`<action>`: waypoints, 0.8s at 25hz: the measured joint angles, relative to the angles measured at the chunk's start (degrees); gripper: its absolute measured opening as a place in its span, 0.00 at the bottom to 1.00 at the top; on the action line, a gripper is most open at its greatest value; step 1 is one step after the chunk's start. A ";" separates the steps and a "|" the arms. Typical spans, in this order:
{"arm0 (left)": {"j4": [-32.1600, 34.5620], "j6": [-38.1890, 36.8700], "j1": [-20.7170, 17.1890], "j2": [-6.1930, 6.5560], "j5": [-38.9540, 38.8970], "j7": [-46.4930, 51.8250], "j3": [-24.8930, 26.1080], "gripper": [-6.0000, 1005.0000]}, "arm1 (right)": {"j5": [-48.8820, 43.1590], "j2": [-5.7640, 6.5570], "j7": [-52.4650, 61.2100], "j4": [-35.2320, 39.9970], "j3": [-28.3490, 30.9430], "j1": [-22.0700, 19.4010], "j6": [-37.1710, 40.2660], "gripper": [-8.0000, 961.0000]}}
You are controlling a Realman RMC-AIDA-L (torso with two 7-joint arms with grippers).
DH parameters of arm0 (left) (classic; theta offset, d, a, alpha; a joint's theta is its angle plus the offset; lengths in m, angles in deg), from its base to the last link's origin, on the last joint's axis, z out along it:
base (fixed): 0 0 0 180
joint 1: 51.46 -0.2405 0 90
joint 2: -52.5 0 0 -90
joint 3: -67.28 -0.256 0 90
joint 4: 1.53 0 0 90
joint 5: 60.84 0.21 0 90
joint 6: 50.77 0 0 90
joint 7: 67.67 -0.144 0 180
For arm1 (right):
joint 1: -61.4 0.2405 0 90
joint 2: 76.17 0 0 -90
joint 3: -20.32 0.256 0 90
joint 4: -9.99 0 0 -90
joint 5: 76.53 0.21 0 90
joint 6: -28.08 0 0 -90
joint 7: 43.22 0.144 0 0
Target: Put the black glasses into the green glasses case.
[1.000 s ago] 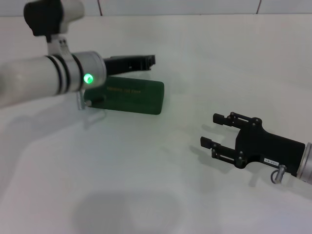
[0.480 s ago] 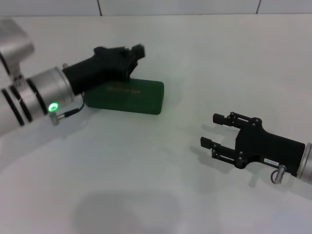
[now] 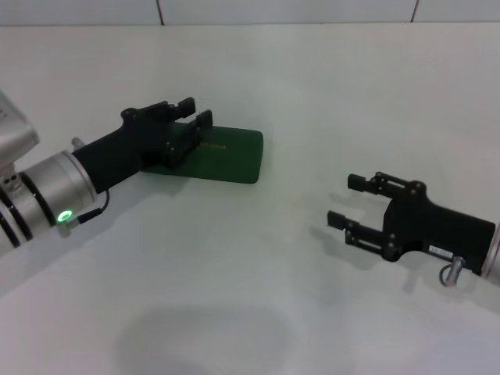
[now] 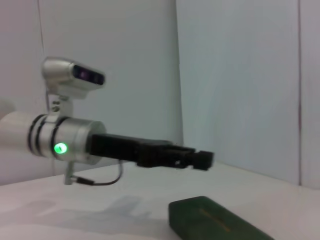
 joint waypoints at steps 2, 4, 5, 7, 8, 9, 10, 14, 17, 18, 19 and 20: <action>0.56 -1.14 -1.02 0.12 0.17 -0.62 -0.13 0.16 | -0.11 0.34 -0.02 0.10 1.20 -0.04 0.20 0.68; 1.71 -2.93 -2.38 0.39 0.57 -0.77 -0.25 0.22 | -0.17 1.01 -0.06 0.34 2.26 -0.24 0.68 0.68; 3.11 -4.71 -3.76 0.67 1.16 -0.51 -0.32 0.28 | -0.16 1.48 -0.07 0.49 2.53 -0.27 1.17 0.68; 5.92 -7.83 -6.06 1.22 2.97 0.08 -0.40 0.39 | -0.16 2.59 -0.07 0.64 2.85 -0.22 2.63 0.68; 7.83 -9.89 -7.53 1.61 4.70 0.28 -0.43 0.44 | -0.37 3.24 -0.07 0.68 2.95 -0.16 3.74 0.68; 9.22 -11.76 -8.54 1.96 6.65 0.36 -0.43 0.49 | -0.77 3.92 -0.05 0.69 3.04 -0.10 5.00 0.68; 10.74 -13.75 -9.49 2.29 8.94 0.57 -0.38 0.53 | -1.29 4.67 -0.05 0.68 3.06 -0.10 6.35 0.68; 15.64 -19.29 -11.98 3.23 17.26 4.61 -0.26 0.70 | -4.95 7.58 -0.04 0.46 3.24 -0.12 12.29 0.68; 16.96 -22.02 -12.68 3.59 22.42 7.37 0.03 0.81 | -7.69 8.76 0.05 0.12 3.29 -0.12 14.33 0.68; 16.96 -22.38 -12.93 3.67 23.33 7.46 0.12 0.82 | -8.09 8.82 0.07 0.05 3.29 -0.23 14.42 0.68; 16.86 -22.42 -13.38 3.69 23.87 7.20 0.13 0.83 | -8.60 8.80 0.07 -0.17 3.28 -0.36 14.48 0.68; 16.78 -22.35 -13.88 3.69 24.21 6.82 0.14 0.85 | -8.91 8.67 0.06 -0.35 3.26 -0.43 14.43 0.68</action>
